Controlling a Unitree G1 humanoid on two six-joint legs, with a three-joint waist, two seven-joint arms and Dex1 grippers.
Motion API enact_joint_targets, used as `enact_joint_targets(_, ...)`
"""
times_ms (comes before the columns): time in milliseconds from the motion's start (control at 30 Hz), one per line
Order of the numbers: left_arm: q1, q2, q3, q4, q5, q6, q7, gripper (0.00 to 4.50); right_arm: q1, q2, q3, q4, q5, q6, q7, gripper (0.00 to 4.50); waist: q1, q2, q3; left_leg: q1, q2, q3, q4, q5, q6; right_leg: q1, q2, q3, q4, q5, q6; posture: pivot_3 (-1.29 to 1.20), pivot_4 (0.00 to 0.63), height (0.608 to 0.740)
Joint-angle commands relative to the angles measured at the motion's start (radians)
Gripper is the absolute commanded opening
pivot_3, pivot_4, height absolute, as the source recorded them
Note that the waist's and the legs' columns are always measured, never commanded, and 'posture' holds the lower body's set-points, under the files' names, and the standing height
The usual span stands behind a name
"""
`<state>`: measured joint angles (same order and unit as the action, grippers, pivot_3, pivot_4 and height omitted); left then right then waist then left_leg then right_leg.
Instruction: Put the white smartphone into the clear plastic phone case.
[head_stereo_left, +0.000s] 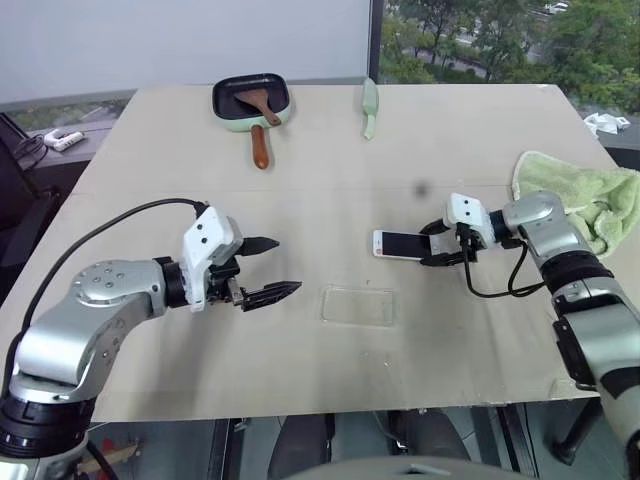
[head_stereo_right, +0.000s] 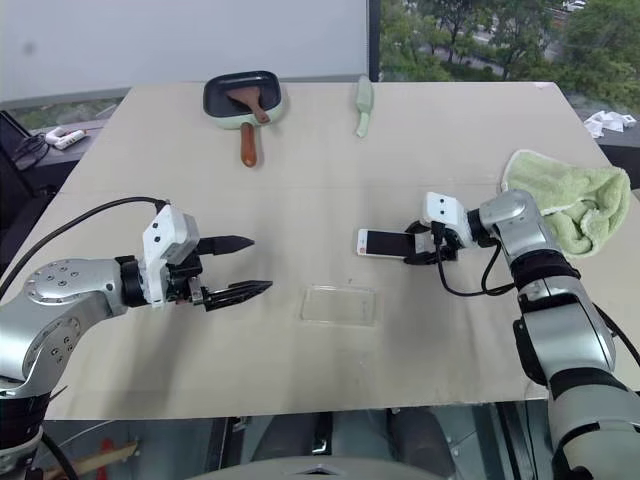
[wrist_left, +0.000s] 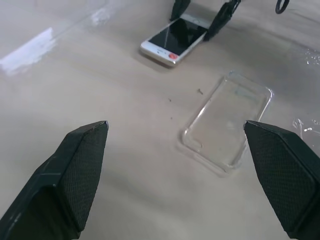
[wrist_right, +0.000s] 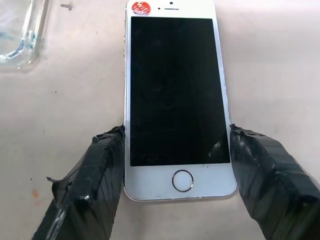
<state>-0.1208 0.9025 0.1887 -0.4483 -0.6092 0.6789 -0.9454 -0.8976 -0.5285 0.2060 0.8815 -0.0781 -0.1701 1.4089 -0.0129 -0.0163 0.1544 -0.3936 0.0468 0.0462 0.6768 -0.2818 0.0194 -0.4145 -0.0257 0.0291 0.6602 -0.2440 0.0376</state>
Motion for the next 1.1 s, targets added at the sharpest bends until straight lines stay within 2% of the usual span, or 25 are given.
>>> enact_joint_targets(33,-0.013,0.009,0.01,0.0,0.005,-0.025,-0.012,4.5,0.037,-0.038,-0.035,-0.157,0.049,0.056,0.005,2.79,0.0,0.0,0.0,-0.001,0.0,0.0,0.0,0.0,0.0,-0.001,0.0,0.0,-0.001,0.0,0.0,0.0,0.15,0.74)
enact_joint_targets(500,-0.06,-0.013,-0.051,0.025,0.022,-0.045,-0.027,4.5,0.224,-0.13,-0.016,-0.759,0.109,0.289,-0.039,2.79,0.002,0.0,0.001,-0.003,0.0,0.0,0.0,-0.001,0.001,-0.003,0.001,-0.001,0.0,0.0,0.0,0.0,0.15,0.74)
enact_joint_targets(733,-0.104,-0.034,-0.138,0.059,0.092,-0.071,-0.011,4.5,0.345,-0.17,0.06,-1.147,0.105,0.574,-0.078,2.79,0.004,0.0,0.001,-0.003,0.0,0.0,0.0,-0.001,0.001,-0.003,0.001,-0.001,0.0,0.0,0.0,0.0,0.15,0.74)
enact_joint_targets(900,-0.121,-0.093,-0.176,0.069,0.098,-0.093,-0.01,4.5,0.381,-0.158,0.105,-1.302,0.105,0.749,-0.155,2.79,0.002,0.0,0.001,-0.003,0.0,0.0,0.001,-0.001,0.001,-0.003,0.002,-0.001,0.0,0.0,0.0,0.0,0.15,0.74)
enact_joint_targets(1000,-0.132,-0.125,-0.182,0.086,0.077,-0.109,-0.04,3.66,0.394,-0.151,0.132,-1.358,0.108,0.832,-0.198,2.79,0.003,-0.001,0.001,-0.003,0.0,0.0,0.001,-0.001,0.001,-0.003,0.002,-0.001,0.0,0.0,0.0,0.0,0.15,0.74)
enact_joint_targets(1100,-0.141,-0.137,-0.194,0.101,0.065,-0.117,-0.083,2.2,0.388,-0.145,0.158,-1.379,0.099,0.888,-0.243,2.79,0.002,-0.001,0.001,-0.004,0.0,0.0,0.001,-0.001,0.001,-0.003,0.002,-0.001,0.0,0.0,0.0,0.0,0.15,0.74)
